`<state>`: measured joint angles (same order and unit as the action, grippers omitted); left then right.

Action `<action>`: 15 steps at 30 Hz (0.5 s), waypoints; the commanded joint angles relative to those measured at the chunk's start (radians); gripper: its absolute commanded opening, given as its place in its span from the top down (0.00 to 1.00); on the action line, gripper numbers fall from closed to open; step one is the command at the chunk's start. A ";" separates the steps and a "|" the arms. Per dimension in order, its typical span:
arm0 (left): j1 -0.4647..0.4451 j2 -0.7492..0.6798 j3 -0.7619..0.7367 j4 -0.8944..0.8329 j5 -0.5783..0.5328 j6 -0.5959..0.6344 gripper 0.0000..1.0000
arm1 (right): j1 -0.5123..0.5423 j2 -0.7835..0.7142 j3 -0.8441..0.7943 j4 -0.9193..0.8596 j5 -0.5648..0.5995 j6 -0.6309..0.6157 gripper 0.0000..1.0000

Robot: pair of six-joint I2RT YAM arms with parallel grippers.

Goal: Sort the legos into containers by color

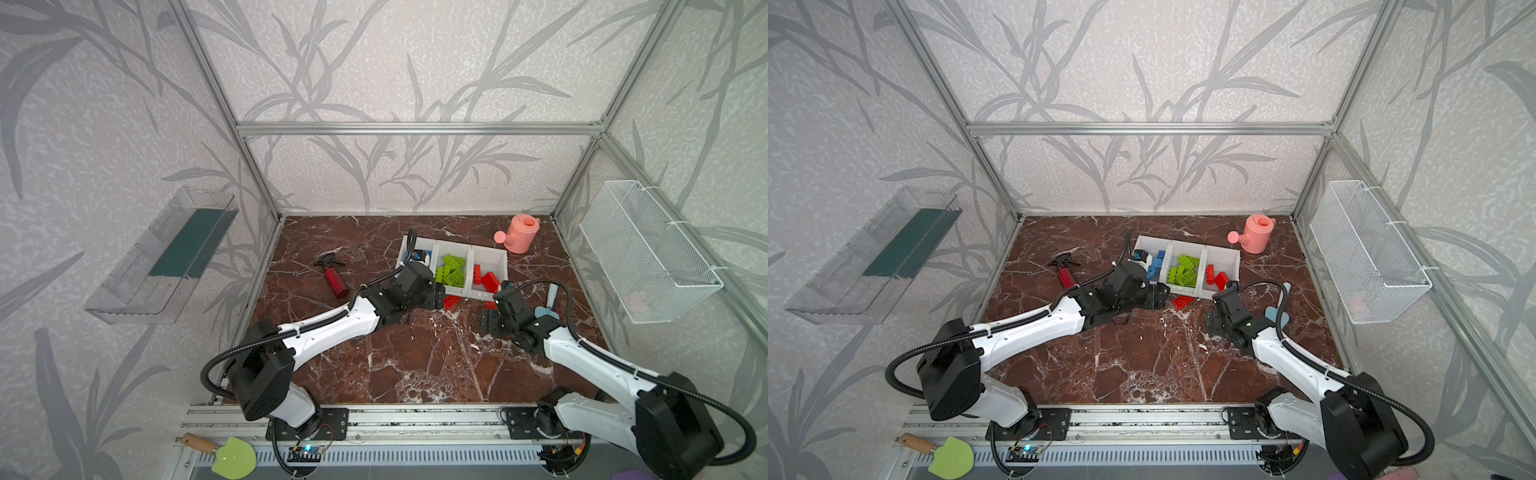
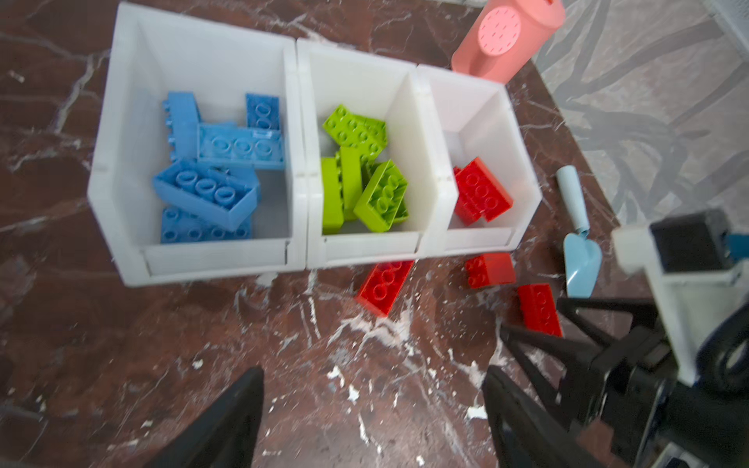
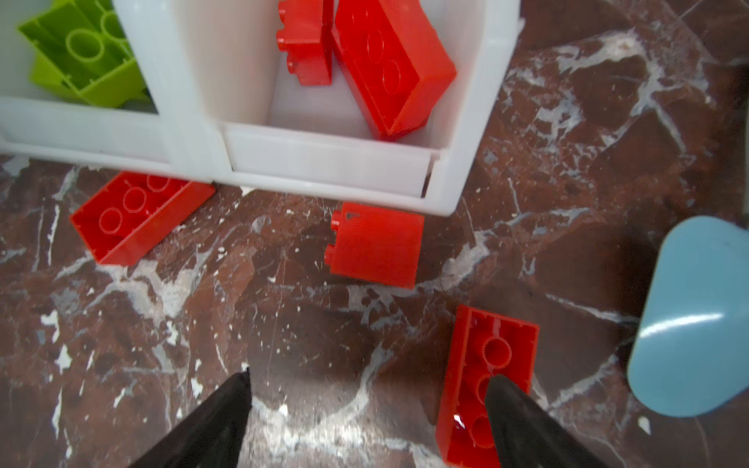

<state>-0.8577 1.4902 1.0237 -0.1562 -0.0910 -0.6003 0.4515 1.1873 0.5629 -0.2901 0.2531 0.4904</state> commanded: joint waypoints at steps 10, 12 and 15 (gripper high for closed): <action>-0.004 -0.165 -0.224 0.019 -0.075 -0.067 0.16 | -0.034 0.315 0.155 0.125 0.058 0.079 0.12; -0.004 -0.172 -0.235 0.017 -0.075 -0.066 0.16 | -0.036 0.344 0.168 0.121 0.056 0.079 0.16; -0.004 -0.175 -0.247 0.016 -0.076 -0.072 0.16 | -0.036 0.371 0.177 0.124 0.055 0.075 0.23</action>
<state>-0.8589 1.3418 0.7910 -0.1421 -0.1383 -0.6533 0.4213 1.5410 0.7158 -0.1753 0.2863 0.5529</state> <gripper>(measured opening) 0.839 0.790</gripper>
